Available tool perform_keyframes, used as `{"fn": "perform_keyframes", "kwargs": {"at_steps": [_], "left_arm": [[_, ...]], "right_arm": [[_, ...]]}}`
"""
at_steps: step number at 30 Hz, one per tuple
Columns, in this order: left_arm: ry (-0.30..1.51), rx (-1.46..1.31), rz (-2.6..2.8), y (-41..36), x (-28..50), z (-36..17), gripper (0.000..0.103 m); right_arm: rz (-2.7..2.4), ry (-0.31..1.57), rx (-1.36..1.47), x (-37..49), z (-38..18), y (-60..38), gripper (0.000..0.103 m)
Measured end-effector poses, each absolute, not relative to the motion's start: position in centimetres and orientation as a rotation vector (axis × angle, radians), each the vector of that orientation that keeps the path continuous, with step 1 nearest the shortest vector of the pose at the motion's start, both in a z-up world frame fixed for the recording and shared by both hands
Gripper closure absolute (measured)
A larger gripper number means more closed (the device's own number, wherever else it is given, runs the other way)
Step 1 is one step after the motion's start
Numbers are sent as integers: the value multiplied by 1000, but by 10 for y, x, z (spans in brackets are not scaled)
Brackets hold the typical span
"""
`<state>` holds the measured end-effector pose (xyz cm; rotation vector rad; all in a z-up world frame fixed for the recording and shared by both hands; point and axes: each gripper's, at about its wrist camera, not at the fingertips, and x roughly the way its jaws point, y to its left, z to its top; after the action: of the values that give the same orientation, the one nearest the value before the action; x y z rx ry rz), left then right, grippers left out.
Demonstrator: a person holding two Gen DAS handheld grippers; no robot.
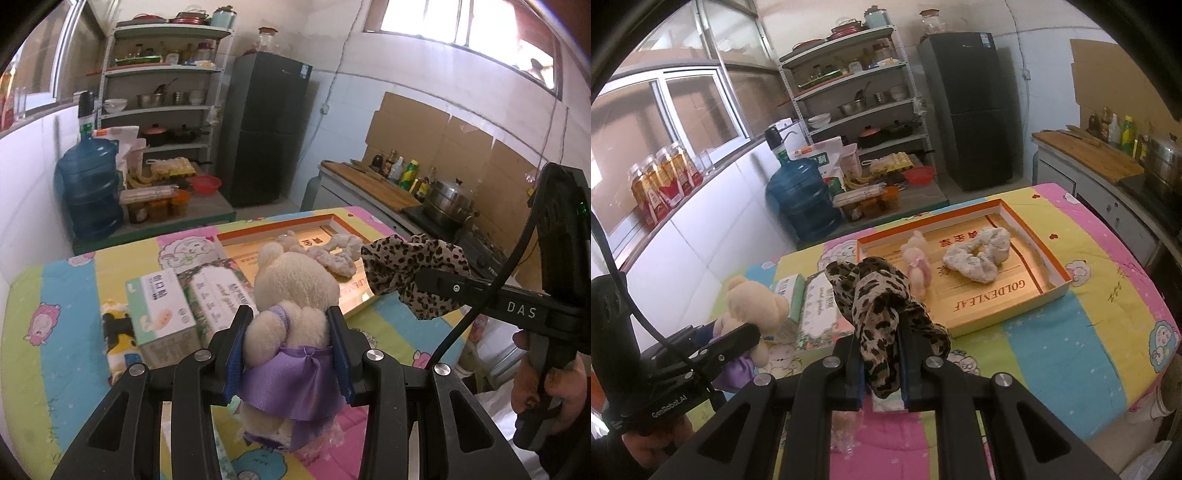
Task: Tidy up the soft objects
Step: 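Carry the teddy bear and leopard scrunchie over the GOLDENLEAF box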
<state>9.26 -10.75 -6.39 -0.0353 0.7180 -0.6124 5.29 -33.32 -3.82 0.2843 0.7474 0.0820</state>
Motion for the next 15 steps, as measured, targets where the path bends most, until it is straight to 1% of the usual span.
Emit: {"fn": "perform_keyframes", "kwargs": {"at_steps": [15], "left_arm": [[754, -24, -610, -159, 122, -75, 61]], "right_arm": [[84, 774, 317, 85, -49, -384, 89]]}}
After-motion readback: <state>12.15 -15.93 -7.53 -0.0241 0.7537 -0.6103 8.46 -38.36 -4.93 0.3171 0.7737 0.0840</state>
